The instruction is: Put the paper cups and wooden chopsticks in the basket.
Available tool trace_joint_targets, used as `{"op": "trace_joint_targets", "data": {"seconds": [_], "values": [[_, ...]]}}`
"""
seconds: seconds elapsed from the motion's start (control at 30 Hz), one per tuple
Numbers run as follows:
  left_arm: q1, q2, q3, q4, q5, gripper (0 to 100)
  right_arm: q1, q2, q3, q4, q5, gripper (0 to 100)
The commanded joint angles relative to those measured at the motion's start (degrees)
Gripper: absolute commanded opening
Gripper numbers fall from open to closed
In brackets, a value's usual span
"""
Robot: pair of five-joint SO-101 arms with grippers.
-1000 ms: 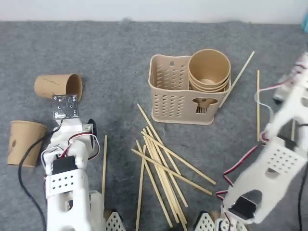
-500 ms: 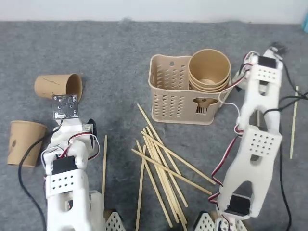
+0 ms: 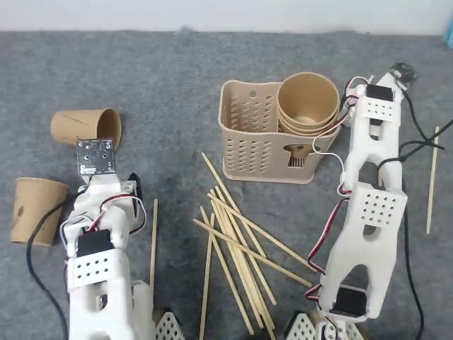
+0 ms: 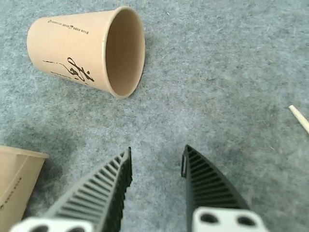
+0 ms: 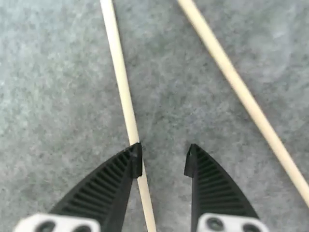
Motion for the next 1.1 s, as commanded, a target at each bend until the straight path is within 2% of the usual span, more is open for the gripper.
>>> {"op": "trace_joint_targets", "data": {"seconds": [0.0,0.33,0.63,0.73,0.8,0.87,1.07], "values": [[0.1,-0.2,-1.1,-1.5,-0.5,17,-0.8,-1.8,-0.2,-0.9,-0.7,14.5],[0.1,-0.2,-1.1,-1.5,-0.5,17,-3.3,-3.6,-0.3,-0.1,-0.5,14.5],[0.1,-0.2,-1.1,-1.5,-0.5,17,-2.0,4.7,-0.4,-5.0,1.6,12.8],[0.1,-0.2,-1.1,-1.5,-0.5,17,-1.5,4.1,-0.4,-1.8,4.9,0.0],[0.1,-0.2,-1.1,-1.5,-0.5,17,-1.3,3.0,-0.4,2.0,5.5,3.2],[0.1,-0.2,-1.1,-1.5,-0.5,17,-0.4,1.6,-0.4,5.6,6.4,0.2],[0.1,-0.2,-1.1,-1.5,-0.5,17,2.2,-5.2,-0.4,21.3,14.9,0.6]]}}
